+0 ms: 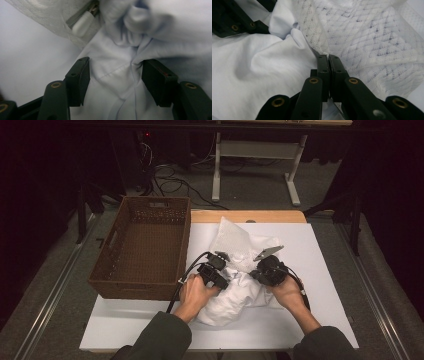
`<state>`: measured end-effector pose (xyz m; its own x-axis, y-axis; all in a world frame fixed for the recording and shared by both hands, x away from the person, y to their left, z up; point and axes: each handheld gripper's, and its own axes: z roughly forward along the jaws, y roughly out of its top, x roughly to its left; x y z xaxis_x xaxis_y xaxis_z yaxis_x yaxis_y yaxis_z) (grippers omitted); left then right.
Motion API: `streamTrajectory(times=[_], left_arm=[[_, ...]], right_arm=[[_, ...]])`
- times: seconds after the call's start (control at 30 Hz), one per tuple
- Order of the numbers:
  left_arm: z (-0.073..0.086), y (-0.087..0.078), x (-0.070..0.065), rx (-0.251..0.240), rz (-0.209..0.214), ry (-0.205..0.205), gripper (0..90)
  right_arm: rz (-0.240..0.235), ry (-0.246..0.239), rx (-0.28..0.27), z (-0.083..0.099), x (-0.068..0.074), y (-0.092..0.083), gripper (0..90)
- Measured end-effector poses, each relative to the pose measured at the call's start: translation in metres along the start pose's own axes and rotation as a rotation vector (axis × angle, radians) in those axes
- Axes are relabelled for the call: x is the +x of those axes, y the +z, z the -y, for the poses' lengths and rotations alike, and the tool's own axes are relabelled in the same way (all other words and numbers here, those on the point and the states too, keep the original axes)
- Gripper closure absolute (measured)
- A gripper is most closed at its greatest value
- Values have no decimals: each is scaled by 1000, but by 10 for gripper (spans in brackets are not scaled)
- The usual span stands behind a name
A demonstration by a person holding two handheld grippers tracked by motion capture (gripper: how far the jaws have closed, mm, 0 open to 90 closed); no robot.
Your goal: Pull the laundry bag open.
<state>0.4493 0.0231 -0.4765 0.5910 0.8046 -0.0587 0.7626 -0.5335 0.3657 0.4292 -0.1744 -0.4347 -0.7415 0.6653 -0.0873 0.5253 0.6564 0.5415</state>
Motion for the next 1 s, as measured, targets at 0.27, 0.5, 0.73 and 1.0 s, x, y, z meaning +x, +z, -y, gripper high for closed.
streamTrajectory(times=[0.27,0.5,0.73,1.0], left_arm=[[3,-5,-1,-103,44,11,790],[15,-39,-9,-220,95,51,822],[25,-53,-21,-306,180,136,822],[12,-31,-17,-276,202,70,823]], right_arm=[[-5,21,-10,1,0,0,889],[-30,18,-34,-5,3,-2,889],[-28,11,-103,-16,7,-12,889],[-46,-32,-162,-27,19,-19,890]])
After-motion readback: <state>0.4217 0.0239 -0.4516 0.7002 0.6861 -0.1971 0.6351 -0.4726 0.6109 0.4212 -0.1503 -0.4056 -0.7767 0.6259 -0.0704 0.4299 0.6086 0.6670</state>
